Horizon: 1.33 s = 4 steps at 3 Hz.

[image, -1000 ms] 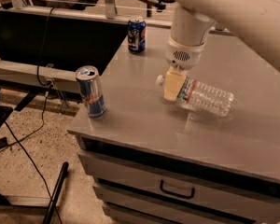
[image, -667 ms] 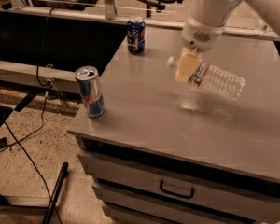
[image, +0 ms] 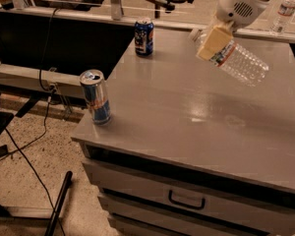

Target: Place water bottle upright

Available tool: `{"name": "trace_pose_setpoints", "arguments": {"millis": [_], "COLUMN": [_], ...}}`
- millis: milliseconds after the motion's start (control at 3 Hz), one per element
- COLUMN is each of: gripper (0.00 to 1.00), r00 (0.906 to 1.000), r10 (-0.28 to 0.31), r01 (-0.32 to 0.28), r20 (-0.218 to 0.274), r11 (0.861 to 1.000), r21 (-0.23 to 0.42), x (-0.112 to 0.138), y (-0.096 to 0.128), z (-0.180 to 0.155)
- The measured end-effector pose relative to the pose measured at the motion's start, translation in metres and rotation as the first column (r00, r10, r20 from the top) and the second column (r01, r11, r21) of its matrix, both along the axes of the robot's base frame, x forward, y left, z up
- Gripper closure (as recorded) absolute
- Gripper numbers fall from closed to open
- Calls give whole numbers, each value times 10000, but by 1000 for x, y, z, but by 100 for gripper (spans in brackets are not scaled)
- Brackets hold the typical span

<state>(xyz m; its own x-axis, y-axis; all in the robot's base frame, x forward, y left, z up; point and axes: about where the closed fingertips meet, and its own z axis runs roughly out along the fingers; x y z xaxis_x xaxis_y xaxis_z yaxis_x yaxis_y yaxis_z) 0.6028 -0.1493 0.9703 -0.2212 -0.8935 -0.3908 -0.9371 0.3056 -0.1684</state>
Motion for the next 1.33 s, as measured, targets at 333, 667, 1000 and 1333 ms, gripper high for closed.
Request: {"name": "trace_pose_setpoints", "arguments": {"millis": [333, 667, 1000, 1333], "gripper": [100, 100, 100, 100], "r00": [9997, 9988, 9952, 9887], "r10": [164, 400, 780, 1121], "r01": [-178, -449, -974, -1491], "r20": [162, 267, 590, 994], "r11": [9960, 9746, 8459, 6722], "r21": [881, 2196, 5244, 7252], "x": [1, 1, 7, 5], "y": [0, 2, -5, -8], "z": [6, 12, 21, 32]}}
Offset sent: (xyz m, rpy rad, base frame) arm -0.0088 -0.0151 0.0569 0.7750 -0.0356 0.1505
